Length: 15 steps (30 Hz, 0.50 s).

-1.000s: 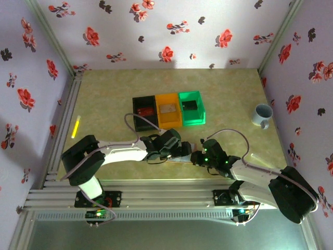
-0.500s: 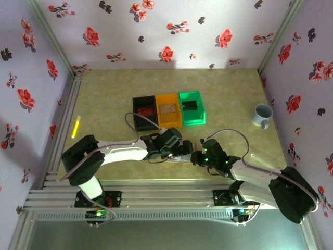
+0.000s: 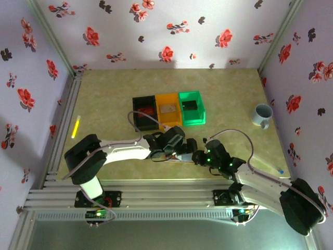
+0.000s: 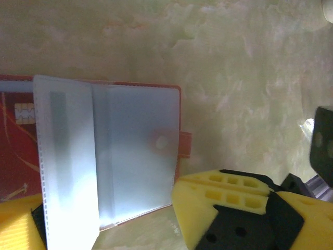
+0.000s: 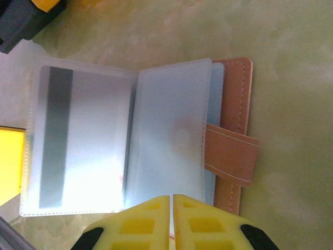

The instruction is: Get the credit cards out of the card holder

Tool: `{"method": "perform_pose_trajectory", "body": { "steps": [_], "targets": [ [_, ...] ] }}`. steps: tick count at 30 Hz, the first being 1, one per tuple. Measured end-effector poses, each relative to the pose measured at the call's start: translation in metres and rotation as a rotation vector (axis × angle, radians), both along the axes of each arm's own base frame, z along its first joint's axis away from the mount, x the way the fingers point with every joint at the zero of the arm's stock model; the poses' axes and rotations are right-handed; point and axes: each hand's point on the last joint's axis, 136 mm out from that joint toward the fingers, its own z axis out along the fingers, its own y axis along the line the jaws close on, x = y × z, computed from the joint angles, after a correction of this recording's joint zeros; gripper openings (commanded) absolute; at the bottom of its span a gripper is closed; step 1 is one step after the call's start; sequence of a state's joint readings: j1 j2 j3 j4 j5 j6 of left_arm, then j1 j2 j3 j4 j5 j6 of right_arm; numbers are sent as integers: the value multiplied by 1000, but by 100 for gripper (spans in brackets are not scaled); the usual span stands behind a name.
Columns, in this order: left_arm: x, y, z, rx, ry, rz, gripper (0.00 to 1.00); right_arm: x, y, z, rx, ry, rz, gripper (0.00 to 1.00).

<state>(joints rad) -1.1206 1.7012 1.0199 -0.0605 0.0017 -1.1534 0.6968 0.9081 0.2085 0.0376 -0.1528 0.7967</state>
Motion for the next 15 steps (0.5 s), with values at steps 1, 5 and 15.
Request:
{"method": "perform_pose_trajectory", "body": {
  "steps": [1,5,15],
  "targets": [
    [0,-1,-1,0,0,-1,100,-1,-1,2,1,-4,-2,13],
    [1,-4,-4,3,5,-3,100,-2,-6,7,-1,-21,-11,17],
    [3,-15,2,-25,5,-15,100,-9,-13,16,3,-37,-17,27]
  ]
}}
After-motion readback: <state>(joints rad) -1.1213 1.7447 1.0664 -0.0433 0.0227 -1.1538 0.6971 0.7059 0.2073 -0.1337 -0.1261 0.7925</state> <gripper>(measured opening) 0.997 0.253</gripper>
